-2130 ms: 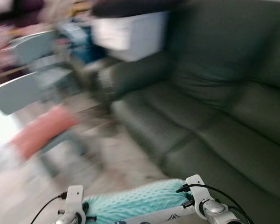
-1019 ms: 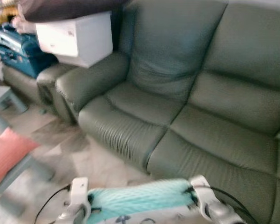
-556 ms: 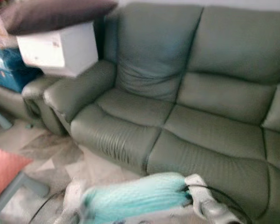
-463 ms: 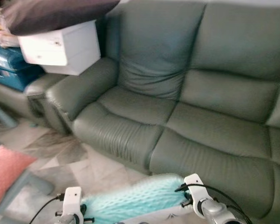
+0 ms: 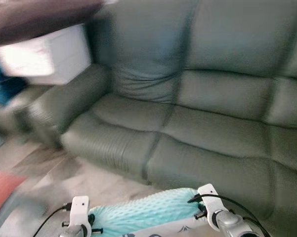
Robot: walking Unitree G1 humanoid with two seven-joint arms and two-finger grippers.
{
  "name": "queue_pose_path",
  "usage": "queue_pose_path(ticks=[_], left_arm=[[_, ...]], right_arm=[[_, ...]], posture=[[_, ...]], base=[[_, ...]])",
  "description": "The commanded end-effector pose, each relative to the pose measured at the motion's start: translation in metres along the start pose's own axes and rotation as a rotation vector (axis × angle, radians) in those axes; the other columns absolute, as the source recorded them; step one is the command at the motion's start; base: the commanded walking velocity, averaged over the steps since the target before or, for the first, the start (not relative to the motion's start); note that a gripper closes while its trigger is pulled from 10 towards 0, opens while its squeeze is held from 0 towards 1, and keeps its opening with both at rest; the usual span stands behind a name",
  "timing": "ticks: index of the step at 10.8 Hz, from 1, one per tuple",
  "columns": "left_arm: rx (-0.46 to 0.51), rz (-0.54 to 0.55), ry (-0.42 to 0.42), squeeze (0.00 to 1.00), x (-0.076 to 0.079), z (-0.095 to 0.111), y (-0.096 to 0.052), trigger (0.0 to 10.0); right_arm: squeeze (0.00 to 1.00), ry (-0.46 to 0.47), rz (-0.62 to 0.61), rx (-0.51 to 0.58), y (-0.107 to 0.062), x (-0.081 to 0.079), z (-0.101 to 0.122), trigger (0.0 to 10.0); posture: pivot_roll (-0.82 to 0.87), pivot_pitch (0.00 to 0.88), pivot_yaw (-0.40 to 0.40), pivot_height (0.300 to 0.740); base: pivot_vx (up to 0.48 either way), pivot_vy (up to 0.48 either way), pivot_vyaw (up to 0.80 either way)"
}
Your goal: Move the pillow to the sofa
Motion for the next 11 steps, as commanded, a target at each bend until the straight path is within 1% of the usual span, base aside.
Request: queue_pose_path(ticks=[1, 6, 11], left_arm=[[0.008, 0.024, 0.002, 0.00, -0.0089, 0.0035, -0.0007, 10.0], [-0.005, 0.028, -0.011, 0.00, -0.0096, 0.0011, -0.0010, 10.0], [-0.008, 0.022, -0.006, 0.00, -0.0088, 0.0014, -0.0007, 10.0]], right_arm=[[0.00, -0.001, -0.014, -0.001, -0.0005, 0.0037, 0.0007, 10.0], [0.00, -0.001, -0.009, 0.001, -0.0003, 0.0035, 0.0021, 10.0], [0.00, -0.003, -0.007, -0.005, -0.0004, 0.0032, 0.0008, 10.0]], posture=[[-0.26, 0.029, 0.096, 0.740], [-0.26, 0.031, 0.093, 0.740], [-0.26, 0.031, 0.093, 0.740]], base=[[0.000, 0.000, -0.80], [0.000, 0.000, -0.80], [0.000, 0.000, -0.80]])
Point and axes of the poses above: a point about 5 cm out from each wrist's last joint towards the gripper, its own y axis pointing out of the wrist towards the gripper, its own z axis along the axis of the wrist's last joint, x = y × z, the point moved 1 cm from there along y, pointing out of the wrist towards the gripper, and after that the axes turned 4 degrees about y, right-handed, at the moved point
